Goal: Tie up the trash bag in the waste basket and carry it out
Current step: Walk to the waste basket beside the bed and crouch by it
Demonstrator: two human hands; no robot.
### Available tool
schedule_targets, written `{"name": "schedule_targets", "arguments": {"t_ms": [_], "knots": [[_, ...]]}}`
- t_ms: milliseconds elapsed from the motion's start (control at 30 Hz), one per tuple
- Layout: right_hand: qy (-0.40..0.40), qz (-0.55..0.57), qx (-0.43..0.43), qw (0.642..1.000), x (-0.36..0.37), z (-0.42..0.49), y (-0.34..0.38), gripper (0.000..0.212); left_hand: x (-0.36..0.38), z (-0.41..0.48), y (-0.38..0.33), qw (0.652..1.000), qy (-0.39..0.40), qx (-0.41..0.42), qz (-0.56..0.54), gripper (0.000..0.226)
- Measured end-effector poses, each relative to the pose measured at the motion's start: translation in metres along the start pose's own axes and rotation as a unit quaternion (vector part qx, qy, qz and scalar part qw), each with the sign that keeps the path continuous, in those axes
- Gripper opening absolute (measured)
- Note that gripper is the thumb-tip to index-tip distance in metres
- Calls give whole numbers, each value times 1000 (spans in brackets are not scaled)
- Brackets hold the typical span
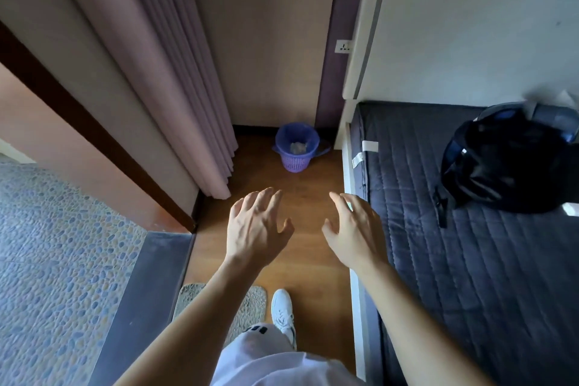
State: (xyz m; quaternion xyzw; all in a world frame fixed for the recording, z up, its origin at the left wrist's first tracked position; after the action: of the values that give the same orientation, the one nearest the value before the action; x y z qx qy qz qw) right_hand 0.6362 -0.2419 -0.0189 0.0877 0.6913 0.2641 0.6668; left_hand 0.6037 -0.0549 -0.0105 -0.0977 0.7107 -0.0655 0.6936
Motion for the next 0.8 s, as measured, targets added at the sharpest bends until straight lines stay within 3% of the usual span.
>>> {"name": "schedule_targets", "arguments": {"t_ms": [233, 800], "knots": [[-3, -6, -12, 1000, 2, 108, 19, 51, -21, 109, 37, 1000, -12, 14, -3, 58], [26, -38, -9, 999, 15, 316, -29, 53, -9, 307, 56, 1000, -11, -17, -3, 55]]}}
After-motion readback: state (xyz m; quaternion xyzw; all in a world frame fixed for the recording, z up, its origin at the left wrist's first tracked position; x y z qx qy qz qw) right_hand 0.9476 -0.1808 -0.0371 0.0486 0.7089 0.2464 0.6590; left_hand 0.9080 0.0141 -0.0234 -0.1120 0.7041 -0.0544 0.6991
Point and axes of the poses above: each hand's wrist, its own z-axis towards the middle knuckle, its own x-axis out of the palm, y = z × x, the point moved 5 cm from there along z, towards the middle knuckle, and after that the axes turned 9 degrees about y, right-handed, at the moved point
